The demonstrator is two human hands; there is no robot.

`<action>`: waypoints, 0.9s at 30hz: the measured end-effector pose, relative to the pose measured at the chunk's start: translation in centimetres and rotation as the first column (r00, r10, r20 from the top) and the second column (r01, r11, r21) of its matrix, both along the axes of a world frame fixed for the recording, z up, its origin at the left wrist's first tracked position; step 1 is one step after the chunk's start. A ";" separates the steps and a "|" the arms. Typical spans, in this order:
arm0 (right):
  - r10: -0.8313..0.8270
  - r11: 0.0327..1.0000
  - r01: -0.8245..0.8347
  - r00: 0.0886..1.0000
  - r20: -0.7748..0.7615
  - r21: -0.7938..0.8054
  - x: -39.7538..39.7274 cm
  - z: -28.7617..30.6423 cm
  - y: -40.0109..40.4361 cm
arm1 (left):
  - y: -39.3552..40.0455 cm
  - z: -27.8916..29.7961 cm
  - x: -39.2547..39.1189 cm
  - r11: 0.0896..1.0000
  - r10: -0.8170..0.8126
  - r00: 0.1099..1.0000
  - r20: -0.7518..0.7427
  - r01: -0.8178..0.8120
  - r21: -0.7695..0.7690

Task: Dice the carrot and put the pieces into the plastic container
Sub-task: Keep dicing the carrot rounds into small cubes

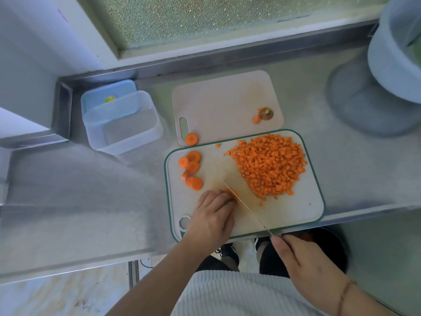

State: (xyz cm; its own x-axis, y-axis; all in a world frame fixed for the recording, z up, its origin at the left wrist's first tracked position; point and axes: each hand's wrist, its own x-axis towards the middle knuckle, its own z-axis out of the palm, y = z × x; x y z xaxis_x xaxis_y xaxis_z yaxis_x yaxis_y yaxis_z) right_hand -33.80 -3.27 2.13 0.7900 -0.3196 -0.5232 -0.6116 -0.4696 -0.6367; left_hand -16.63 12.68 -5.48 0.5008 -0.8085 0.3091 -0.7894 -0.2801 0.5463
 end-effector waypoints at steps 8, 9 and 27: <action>0.004 1.000 -0.004 1.000 0.000 0.005 1.5 -1.0 0.5 | 0.0 0.1 0.7 0.999 -0.051 0.997 0.053 0.051 0.001; -0.010 1.000 0.010 1.000 0.005 0.013 1.6 -1.0 0.5 | 0.1 0.1 0.9 0.998 -0.059 0.996 0.065 0.059 0.004; 0.004 0.998 -0.005 1.000 0.012 0.062 2.5 0.2 1.5 | 0.7 0.4 1.7 0.998 -0.042 0.991 0.126 0.035 0.055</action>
